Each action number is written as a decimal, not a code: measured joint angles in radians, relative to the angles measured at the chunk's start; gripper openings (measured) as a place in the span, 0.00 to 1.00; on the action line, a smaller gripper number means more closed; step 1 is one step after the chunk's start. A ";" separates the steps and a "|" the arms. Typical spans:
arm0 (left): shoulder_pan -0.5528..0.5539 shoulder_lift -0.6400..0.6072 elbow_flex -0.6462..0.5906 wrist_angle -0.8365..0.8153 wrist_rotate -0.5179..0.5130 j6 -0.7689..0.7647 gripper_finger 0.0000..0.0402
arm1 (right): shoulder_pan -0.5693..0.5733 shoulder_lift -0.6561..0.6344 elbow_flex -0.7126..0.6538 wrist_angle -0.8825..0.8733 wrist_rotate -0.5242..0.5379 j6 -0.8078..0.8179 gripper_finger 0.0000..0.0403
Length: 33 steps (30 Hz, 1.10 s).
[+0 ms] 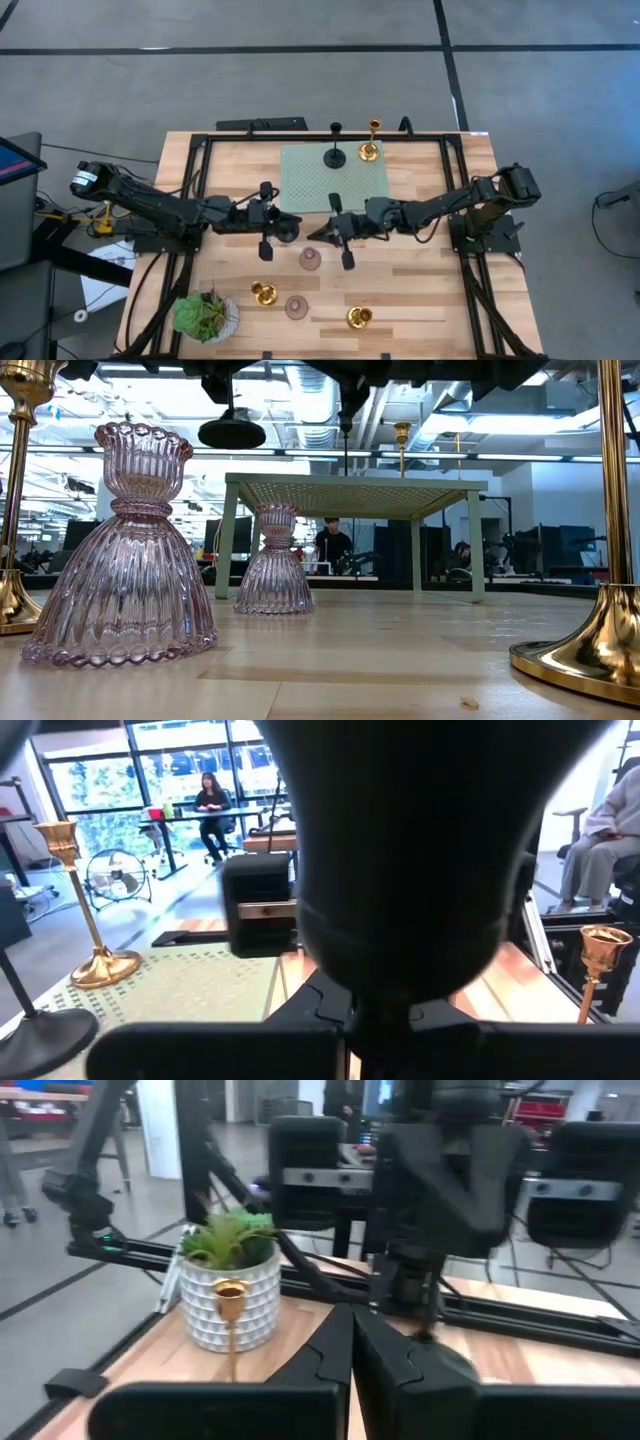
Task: Pick & Place candle stick holders
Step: Put the black candle holder on the shelf aligned with the other black candle holder
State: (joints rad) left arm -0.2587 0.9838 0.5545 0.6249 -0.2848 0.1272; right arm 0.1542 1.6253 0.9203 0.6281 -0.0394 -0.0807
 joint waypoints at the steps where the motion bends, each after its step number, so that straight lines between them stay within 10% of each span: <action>1: 0.000 0.001 0.000 0.003 0.001 0.000 0.01 | 0.003 0.000 0.000 0.000 0.002 0.000 0.00; 15: 0.037 0.174 0.148 0.021 0.056 0.085 0.01 | 0.008 -0.001 0.000 -0.091 0.017 -0.007 0.00; 33: 0.275 0.185 0.152 0.102 0.160 0.014 0.01 | 0.213 -0.260 -0.001 -0.658 0.390 -0.025 0.00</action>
State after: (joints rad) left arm 0.0168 1.1690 0.7066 0.7273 -0.1252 0.1408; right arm 0.3676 1.3657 0.9195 -0.0301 0.3510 -0.1061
